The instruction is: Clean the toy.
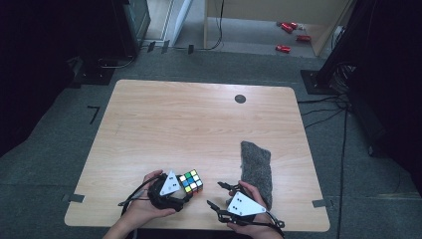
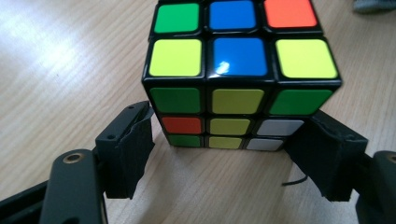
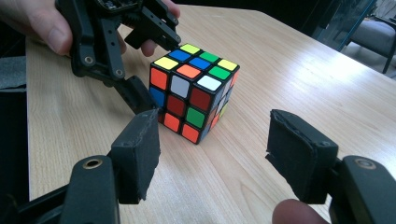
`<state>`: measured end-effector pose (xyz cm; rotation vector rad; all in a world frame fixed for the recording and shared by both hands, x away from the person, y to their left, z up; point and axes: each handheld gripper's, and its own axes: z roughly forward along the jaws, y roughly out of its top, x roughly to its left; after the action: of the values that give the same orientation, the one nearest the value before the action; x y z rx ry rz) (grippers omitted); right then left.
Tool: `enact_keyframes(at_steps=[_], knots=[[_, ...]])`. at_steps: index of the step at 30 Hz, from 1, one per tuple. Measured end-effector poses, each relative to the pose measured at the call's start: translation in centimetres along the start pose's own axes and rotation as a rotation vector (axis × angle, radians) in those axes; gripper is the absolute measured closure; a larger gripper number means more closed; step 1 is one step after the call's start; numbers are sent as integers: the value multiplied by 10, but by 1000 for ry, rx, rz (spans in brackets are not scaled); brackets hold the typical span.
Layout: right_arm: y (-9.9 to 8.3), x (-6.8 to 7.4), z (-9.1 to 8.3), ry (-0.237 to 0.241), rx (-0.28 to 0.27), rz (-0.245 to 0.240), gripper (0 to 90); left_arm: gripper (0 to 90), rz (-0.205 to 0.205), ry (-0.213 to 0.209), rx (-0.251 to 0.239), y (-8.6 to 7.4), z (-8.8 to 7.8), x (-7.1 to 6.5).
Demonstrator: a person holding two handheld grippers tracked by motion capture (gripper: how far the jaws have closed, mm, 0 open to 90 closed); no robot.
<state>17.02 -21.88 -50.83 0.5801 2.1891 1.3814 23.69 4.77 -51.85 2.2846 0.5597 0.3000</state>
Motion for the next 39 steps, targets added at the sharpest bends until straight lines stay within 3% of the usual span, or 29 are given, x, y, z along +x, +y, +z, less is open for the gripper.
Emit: enact_keyframes(at_steps=[7,11,15,19,22,28,31,33,39], knots=[[0,0,1,1,-1,2,356,349,60,-5,-10,4,1,-6],[1,-1,-1,3,-8,11,356,351,39,-92,-17,7,-2,-3],[4,-4,-5,19,-26,33,356,351,58,-167,-60,8,-10,-4],[8,-5,-9,65,-40,59,346,352,130,-211,-83,10,-17,-9],[10,-3,-10,115,-35,64,335,351,159,-250,-98,9,-20,-12],[12,2,-7,170,-17,49,305,351,295,-275,-117,7,-22,-21],[12,4,-6,188,-9,49,302,351,311,-286,-114,6,-21,-23],[12,5,-6,197,-5,41,302,351,293,-303,-109,7,-22,-22],[11,6,-7,196,-18,10,301,351,84,-478,-77,12,-27,-3]])
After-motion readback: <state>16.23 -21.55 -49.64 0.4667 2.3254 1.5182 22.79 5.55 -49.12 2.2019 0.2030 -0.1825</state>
